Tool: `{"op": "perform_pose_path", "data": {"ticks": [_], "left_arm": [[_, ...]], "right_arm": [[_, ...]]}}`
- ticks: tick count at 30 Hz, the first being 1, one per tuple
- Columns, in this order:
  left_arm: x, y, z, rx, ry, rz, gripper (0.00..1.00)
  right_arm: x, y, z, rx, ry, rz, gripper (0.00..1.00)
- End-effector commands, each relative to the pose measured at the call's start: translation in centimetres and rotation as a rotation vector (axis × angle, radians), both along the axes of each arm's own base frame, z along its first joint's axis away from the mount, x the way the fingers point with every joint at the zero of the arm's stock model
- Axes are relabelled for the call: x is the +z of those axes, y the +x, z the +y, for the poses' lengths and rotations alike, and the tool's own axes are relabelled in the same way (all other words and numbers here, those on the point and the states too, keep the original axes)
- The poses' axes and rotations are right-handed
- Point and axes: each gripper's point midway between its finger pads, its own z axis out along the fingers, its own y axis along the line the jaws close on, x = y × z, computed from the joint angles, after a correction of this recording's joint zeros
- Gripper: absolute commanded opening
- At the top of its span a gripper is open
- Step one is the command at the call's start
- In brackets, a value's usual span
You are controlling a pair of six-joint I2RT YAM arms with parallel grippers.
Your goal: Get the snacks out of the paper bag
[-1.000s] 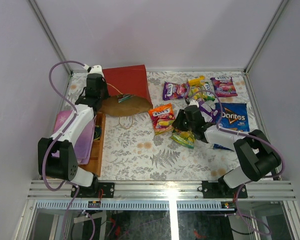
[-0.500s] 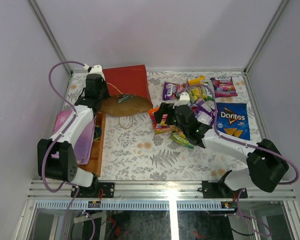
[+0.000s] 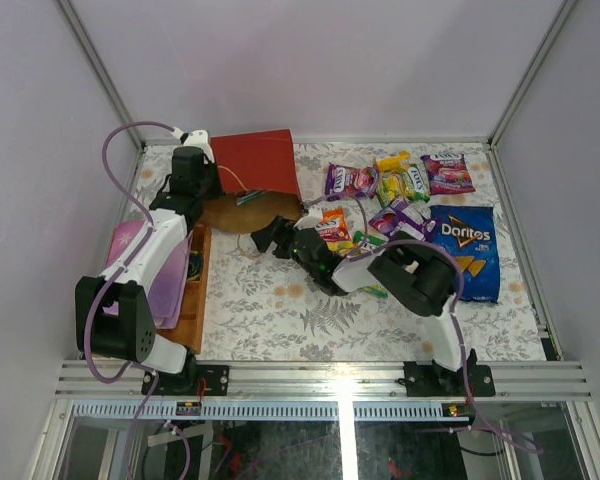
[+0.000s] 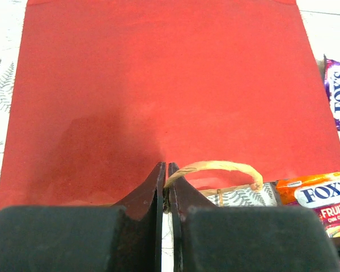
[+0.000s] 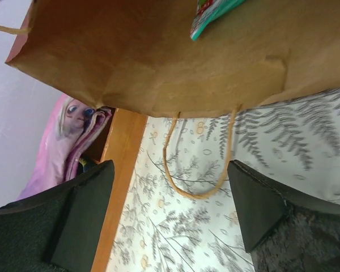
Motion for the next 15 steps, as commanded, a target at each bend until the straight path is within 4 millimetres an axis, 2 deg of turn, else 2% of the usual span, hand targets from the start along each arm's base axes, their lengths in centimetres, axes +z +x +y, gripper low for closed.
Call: {"op": "perform_pose_path", "data": {"ticks": [1,6,10,15], "left_arm": [[2.2,0.6,-1.0,-0.052,-0.043,-0.05,0.04],[2.3,0.2,-1.2,-0.074,-0.034,-0.043,0.04],[2.2,-0.1,-1.3,-0.096,-0.018,-0.038,0.04],[1.6,-0.3,-0.4,-0.069,0.029,-0.011,0.02]], "right_arm": [[7.8,1.8,3.3,-0.112,0.352,-0.089,0.88],[5.6,4.5,3.1,-0.268,0.507,-0.012,0.86],[5.0,6.0,4.1,-0.316,0.552,0.028,0.85],[3.4,7.6,4.8,-0.362,0.587,0.085,0.82]]}}
